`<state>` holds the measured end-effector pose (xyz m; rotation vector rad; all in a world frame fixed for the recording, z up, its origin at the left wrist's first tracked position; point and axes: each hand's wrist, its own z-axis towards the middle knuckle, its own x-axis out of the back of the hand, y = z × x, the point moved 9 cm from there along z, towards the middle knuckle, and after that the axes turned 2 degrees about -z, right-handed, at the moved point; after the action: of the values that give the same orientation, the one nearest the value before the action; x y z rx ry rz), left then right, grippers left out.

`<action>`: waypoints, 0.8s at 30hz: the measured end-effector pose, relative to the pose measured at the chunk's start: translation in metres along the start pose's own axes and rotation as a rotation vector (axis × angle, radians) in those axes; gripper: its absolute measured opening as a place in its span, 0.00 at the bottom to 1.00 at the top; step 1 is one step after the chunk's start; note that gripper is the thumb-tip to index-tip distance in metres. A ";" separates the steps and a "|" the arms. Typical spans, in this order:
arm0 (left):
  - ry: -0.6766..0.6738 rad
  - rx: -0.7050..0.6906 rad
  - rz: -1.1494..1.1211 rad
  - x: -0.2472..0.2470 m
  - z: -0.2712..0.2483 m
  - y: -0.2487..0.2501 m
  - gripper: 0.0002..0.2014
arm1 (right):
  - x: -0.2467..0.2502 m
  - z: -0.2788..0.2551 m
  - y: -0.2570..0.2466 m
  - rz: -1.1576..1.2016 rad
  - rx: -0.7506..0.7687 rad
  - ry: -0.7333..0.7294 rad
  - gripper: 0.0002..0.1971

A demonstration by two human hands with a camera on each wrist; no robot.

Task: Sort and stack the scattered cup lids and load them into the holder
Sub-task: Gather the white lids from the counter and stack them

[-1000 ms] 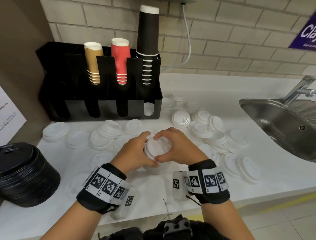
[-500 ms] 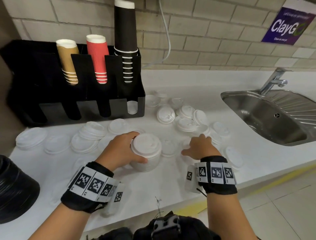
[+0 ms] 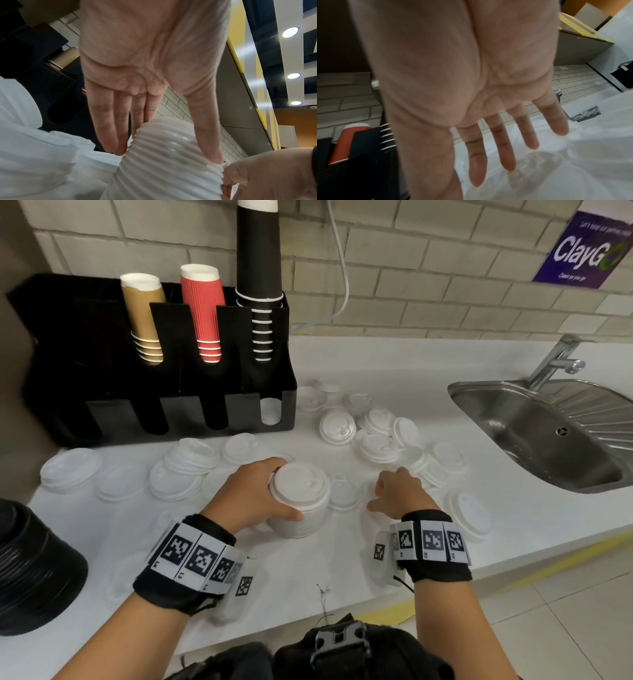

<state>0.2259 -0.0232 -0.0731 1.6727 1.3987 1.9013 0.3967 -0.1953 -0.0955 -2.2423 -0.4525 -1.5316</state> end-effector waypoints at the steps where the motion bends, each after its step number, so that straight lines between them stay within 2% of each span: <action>1: -0.002 0.001 0.000 0.000 0.000 0.000 0.32 | 0.001 0.000 -0.001 0.006 0.005 0.001 0.23; 10: -0.011 0.016 -0.012 -0.001 0.000 -0.002 0.32 | 0.005 -0.005 -0.004 0.096 0.056 0.001 0.29; 14: -0.009 0.017 -0.009 0.000 0.001 0.000 0.33 | 0.032 -0.010 -0.004 0.148 0.085 0.094 0.31; 17: -0.013 0.007 0.034 0.001 0.004 0.004 0.36 | 0.062 -0.023 -0.027 0.360 0.281 0.186 0.30; 19: -0.021 0.003 0.048 -0.001 0.006 0.008 0.38 | 0.069 -0.034 -0.055 0.479 0.452 0.168 0.26; 21: -0.022 -0.002 0.051 -0.002 0.008 0.010 0.42 | 0.063 -0.039 -0.080 0.484 0.560 0.108 0.25; 24: -0.018 0.020 0.013 -0.002 0.009 0.009 0.54 | 0.050 -0.035 -0.101 0.396 0.618 0.066 0.25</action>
<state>0.2377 -0.0248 -0.0684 1.7079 1.4080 1.8808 0.3392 -0.1218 -0.0237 -1.6714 -0.3682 -1.0713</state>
